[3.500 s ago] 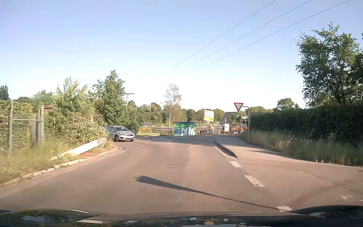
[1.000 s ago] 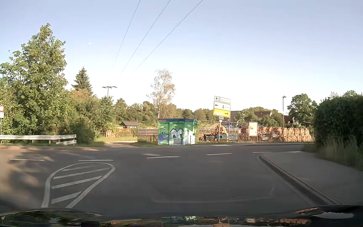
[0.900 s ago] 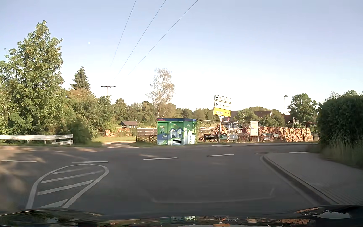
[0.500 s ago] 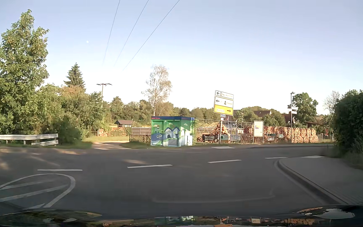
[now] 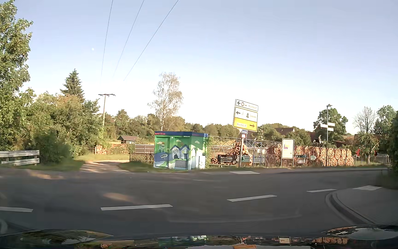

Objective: Follow the waypoints while adhering to traffic rules and regulations

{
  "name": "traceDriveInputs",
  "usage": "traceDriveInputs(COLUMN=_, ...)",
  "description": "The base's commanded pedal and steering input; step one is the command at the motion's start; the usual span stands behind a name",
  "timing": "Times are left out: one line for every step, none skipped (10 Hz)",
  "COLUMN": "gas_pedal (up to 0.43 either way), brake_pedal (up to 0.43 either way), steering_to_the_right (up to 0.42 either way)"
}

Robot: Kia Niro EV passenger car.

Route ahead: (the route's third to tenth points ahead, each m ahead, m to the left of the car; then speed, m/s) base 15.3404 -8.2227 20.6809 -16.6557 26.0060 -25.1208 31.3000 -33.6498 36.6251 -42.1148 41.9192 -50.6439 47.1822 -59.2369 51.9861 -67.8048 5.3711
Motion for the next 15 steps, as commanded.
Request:
traceDriveInputs(gas_pedal=0.000, brake_pedal=0.000, steering_to_the_right=0.070)
traceDriveInputs(gas_pedal=0.000, brake_pedal=0.000, steering_to_the_right=0.076)
traceDriveInputs(gas_pedal=0.000, brake_pedal=0.000, steering_to_the_right=0.086)
traceDriveInputs(gas_pedal=0.000, brake_pedal=0.000, steering_to_the_right=0.108)
traceDriveInputs(gas_pedal=0.000, brake_pedal=0.000, steering_to_the_right=0.139)
traceDriveInputs(gas_pedal=0.000, brake_pedal=0.000, steering_to_the_right=0.172)
traceDriveInputs(gas_pedal=0.000, brake_pedal=0.000, steering_to_the_right=0.215)
traceDriveInputs(gas_pedal=0.000, brake_pedal=0.000, steering_to_the_right=0.250)
traceDriveInputs(gas_pedal=0.008, brake_pedal=0.000, steering_to_the_right=0.286)
traceDriveInputs(gas_pedal=0.039, brake_pedal=0.000, steering_to_the_right=0.309)
traceDriveInputs(gas_pedal=0.059, brake_pedal=0.000, steering_to_the_right=0.341)
traceDriveInputs(gas_pedal=0.059, brake_pedal=0.000, steering_to_the_right=0.376)
traceDriveInputs(gas_pedal=0.079, brake_pedal=0.000, steering_to_the_right=0.398)
traceDriveInputs(gas_pedal=0.098, brake_pedal=0.000, steering_to_the_right=0.419)
traceDriveInputs(gas_pedal=0.118, brake_pedal=0.000, steering_to_the_right=0.431)
